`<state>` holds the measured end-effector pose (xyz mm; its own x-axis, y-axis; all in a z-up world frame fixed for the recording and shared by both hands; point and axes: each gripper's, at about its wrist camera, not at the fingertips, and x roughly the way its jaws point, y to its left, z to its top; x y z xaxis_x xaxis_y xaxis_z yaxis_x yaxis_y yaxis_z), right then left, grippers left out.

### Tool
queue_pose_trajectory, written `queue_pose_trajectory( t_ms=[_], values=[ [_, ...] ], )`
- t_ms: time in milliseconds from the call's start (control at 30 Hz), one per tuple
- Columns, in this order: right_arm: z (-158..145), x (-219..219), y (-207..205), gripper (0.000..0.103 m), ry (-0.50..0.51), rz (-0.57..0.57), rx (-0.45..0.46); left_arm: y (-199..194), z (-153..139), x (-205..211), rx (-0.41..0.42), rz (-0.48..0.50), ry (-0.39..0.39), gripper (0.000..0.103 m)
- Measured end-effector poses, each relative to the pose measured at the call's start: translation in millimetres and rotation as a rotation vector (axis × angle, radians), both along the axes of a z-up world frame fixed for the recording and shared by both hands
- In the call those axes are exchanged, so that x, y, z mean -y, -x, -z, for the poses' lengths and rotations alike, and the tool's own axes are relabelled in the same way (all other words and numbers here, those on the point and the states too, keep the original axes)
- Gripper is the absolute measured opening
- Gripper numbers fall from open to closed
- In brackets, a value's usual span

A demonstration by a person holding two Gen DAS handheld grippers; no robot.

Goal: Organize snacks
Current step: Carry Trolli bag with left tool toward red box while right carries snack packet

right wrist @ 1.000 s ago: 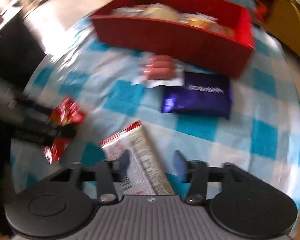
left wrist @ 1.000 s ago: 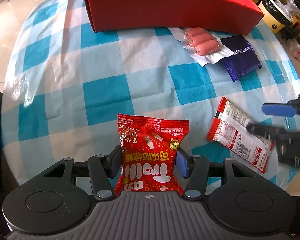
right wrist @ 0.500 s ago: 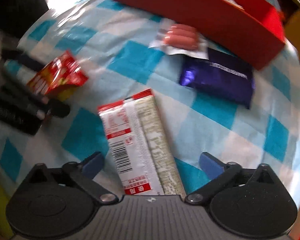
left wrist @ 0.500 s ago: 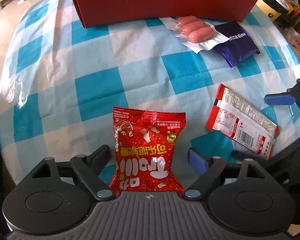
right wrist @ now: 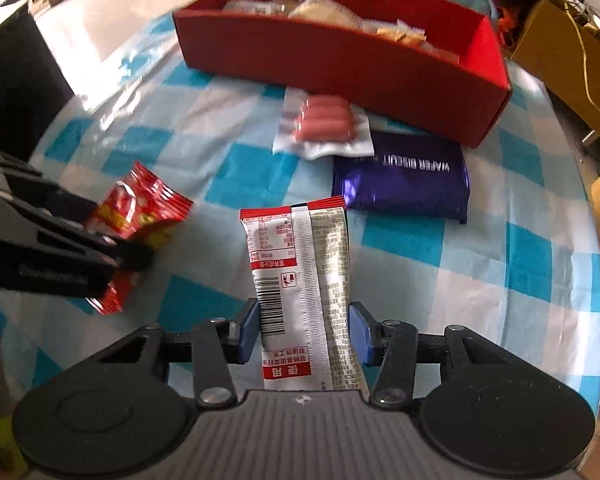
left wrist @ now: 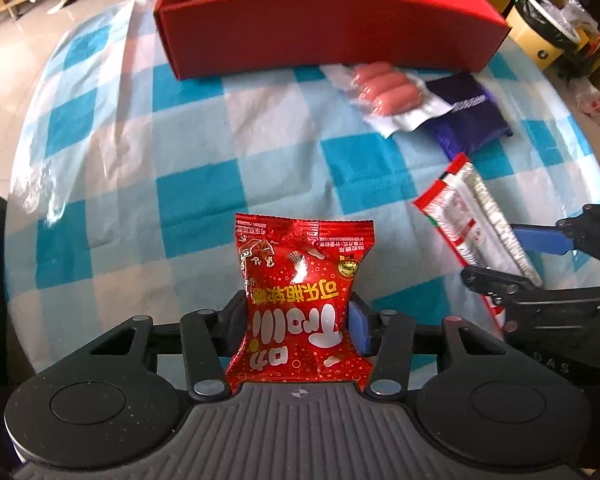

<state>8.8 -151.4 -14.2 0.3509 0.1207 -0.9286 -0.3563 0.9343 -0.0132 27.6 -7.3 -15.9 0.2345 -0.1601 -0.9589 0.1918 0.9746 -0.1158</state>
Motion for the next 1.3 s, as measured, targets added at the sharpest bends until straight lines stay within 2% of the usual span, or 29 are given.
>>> queue_pose_trajectory(
  t_ms=[300, 633, 900, 1033, 1300],
  values=[
    [-25.1, 6.6, -15.6, 0.042, -0.071, 0.090, 0.085, -5.5, -22.3, -5.3, 0.055, -0.055, 0.045, 0.058],
    [-53.0, 12.9, -39.8, 0.042, -0.117, 0.141, 0.175, -27.8, -45.3, 6.0, 0.133, -0.061, 0.089, 0.058],
    [-85.0, 23.4, -78.7, 0.043, -0.167, 0.192, 0.267, -69.4, -71.3, 23.4, 0.212, -0.066, 0.120, 0.058],
    [-92.2, 27.3, -103.5, 0.042, -0.183, 0.218, 0.295, -93.4, -80.8, 28.6, 0.255, -0.085, 0.110, 0.058],
    [-96.0, 33.4, -152.6, 0.042, -0.209, 0.249, 0.314, -140.0, -83.7, 31.6, 0.271, -0.121, 0.111, 0.058]
  ],
)
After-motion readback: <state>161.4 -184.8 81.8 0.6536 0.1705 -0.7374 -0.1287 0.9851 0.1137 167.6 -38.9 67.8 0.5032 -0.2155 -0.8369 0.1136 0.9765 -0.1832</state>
